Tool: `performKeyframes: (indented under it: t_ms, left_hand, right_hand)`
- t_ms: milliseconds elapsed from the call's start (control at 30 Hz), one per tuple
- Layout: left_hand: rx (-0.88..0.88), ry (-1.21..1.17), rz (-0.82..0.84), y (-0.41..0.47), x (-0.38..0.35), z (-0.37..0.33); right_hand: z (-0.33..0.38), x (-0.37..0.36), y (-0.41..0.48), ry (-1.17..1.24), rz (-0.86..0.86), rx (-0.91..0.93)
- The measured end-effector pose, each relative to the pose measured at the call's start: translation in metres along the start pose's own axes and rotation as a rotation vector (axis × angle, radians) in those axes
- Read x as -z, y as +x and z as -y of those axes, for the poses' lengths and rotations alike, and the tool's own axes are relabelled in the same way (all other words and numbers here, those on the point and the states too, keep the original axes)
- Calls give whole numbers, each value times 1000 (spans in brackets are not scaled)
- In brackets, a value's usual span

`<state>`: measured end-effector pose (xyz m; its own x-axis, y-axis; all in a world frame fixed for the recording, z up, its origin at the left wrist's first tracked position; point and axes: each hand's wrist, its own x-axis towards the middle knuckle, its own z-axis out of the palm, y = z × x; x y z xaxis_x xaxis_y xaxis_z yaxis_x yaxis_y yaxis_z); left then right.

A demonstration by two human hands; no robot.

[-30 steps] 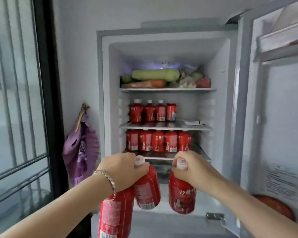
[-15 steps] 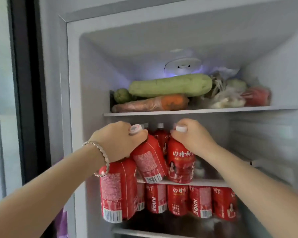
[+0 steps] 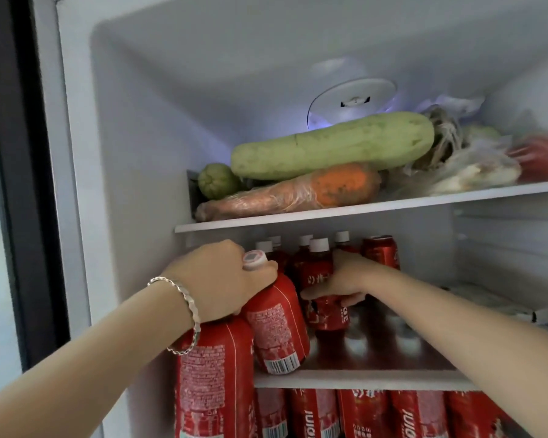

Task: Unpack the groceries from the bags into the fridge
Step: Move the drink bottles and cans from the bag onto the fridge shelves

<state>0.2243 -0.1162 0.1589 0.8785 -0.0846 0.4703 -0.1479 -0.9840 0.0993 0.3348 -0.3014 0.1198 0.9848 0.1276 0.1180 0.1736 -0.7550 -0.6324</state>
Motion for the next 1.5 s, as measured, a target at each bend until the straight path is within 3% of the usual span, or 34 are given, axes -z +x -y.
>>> performKeyframes:
  t_ms: [100,200,267,367,400,467,500,533,633,767,933,1033,1233,1300,1400,1500]
  left_hand:
    - [-9,-21,37,-1,2,3]
    - [-8,3,26,1,0,4]
    - [15,4,-8,4,-4,6]
    - [14,-18,-24,5,-7,6]
    - [7,-24,-26,4,-6,5]
    - [-10,-20,-26,3,-6,0]
    - [-18,-18,-23,2,-5,-4]
    - [-32,-15,-19,2,-4,-10]
    - [-106,-18,-4,1,0,-30]
    - [-165,-105,-86,-3,6,-57]
    - [-215,-71,-411,-2,-13,-82]
    - [-245,-113,-469,8,-26,-89]
    - [-154,-181,-467,24,-56,-80]
    - [-136,-98,-460,19,-78,-80]
    - [-116,-36,-275,19,-106,-86]
    - [-86,-159,-16,34,-119,-96]
  right_hand:
    - [-2,-14,14,53,-96,91]
    - [-2,-26,27,113,-88,84]
    - [-1,-28,28,39,-87,64]
    - [5,-20,6,-34,-234,143]
    - [8,-15,-8,89,-180,236]
    - [15,-7,-47,313,187,429]
    - [17,-7,-64,331,321,497]
    - [16,-9,-74,317,342,544]
    - [10,-18,-84,374,74,601]
    - [-12,-11,-90,511,-170,550]
    - [-50,2,-99,520,-341,415]
    - [-64,9,-98,470,-396,346]
    - [-72,11,-96,362,-432,285]
    - [-74,12,-91,268,-470,228]
    - [-76,15,-80,11,-521,48]
    - [-73,20,-66,-167,-500,-83]
